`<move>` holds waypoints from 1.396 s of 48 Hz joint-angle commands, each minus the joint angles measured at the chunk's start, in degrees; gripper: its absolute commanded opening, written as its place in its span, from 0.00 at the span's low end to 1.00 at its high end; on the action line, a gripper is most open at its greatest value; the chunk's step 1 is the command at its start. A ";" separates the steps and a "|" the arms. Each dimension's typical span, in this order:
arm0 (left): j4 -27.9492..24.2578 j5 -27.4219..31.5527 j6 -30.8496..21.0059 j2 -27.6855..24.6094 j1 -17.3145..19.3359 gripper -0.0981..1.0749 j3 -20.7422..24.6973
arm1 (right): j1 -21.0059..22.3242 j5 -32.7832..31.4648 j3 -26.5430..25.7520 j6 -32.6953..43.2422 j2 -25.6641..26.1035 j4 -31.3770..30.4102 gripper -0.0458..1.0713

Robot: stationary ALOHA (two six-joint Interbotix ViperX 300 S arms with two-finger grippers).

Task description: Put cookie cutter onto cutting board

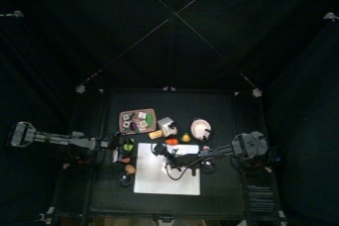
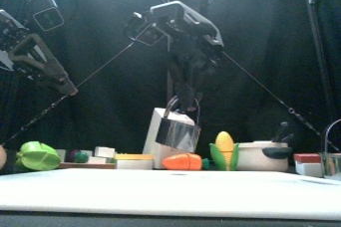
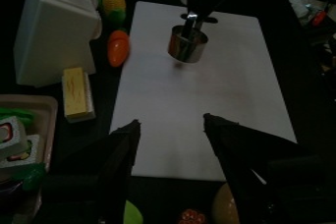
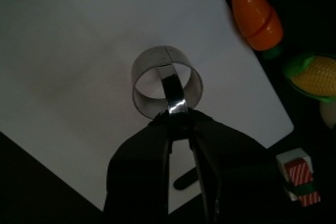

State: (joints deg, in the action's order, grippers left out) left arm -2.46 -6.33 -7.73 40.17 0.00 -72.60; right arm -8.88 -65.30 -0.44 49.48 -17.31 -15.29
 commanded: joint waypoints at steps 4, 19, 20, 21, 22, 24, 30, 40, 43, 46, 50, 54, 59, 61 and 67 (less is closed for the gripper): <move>0.00 -0.18 0.00 -0.09 0.09 0.85 0.53 | 0.18 0.44 -3.78 -2.20 -0.70 2.64 0.52; 0.00 -0.18 0.00 -0.18 0.09 0.85 0.53 | 0.53 -0.88 -4.31 -2.37 -1.76 4.22 0.52; 0.00 -0.18 0.00 -0.18 0.09 0.85 0.53 | 0.62 -0.88 -4.22 -2.37 -1.76 4.48 0.52; 0.00 -0.18 0.00 -0.09 0.09 0.85 0.53 | 0.62 -0.88 -4.13 -2.37 -1.85 4.66 0.52; 0.00 -0.18 0.00 -0.09 0.09 0.85 0.53 | 0.62 -0.88 -4.04 -2.37 -1.85 4.75 0.52; 0.09 -0.18 0.00 -0.09 0.09 0.85 0.53 | 0.62 -0.88 -3.96 -2.46 -1.85 5.10 0.52; 0.09 -0.18 0.00 -0.09 0.09 0.85 0.53 | 0.79 -0.88 -3.60 -2.37 -2.11 5.36 0.52; 0.09 -0.18 0.00 -0.09 0.09 0.85 0.53 | 1.14 -0.88 -3.52 -2.46 -2.37 5.45 0.52; 0.09 -0.18 0.00 -0.09 0.00 0.85 0.53 | 1.14 -0.70 -3.52 -2.37 -2.37 5.45 0.52; 0.09 -0.18 0.00 -0.09 0.09 0.85 0.44 | 1.14 -0.70 -3.52 -2.46 -2.37 5.45 0.52; 0.09 -0.18 0.00 -0.09 0.09 0.85 0.44 | 1.23 -0.70 -3.52 -2.37 -2.37 5.63 0.52; 0.09 -0.18 0.00 -0.18 0.09 0.85 0.44 | 1.14 -0.62 -3.52 -2.37 -2.37 5.63 0.53; 0.09 -0.18 0.00 -0.09 0.00 0.85 0.44 | 1.23 -0.62 -3.52 -2.37 -2.37 5.54 0.59; 0.09 -0.18 0.00 -0.18 0.09 0.85 0.44 | 1.14 -0.62 -3.43 -2.37 -2.46 5.54 0.63; 0.09 -0.18 0.00 -0.09 0.09 0.85 0.35 | 1.23 -0.62 -3.43 -2.37 -2.46 5.36 0.76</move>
State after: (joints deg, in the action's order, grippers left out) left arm -2.37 -6.33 -7.73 40.08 0.00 -72.86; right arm -8.00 -66.01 -3.34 47.02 -21.01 -9.76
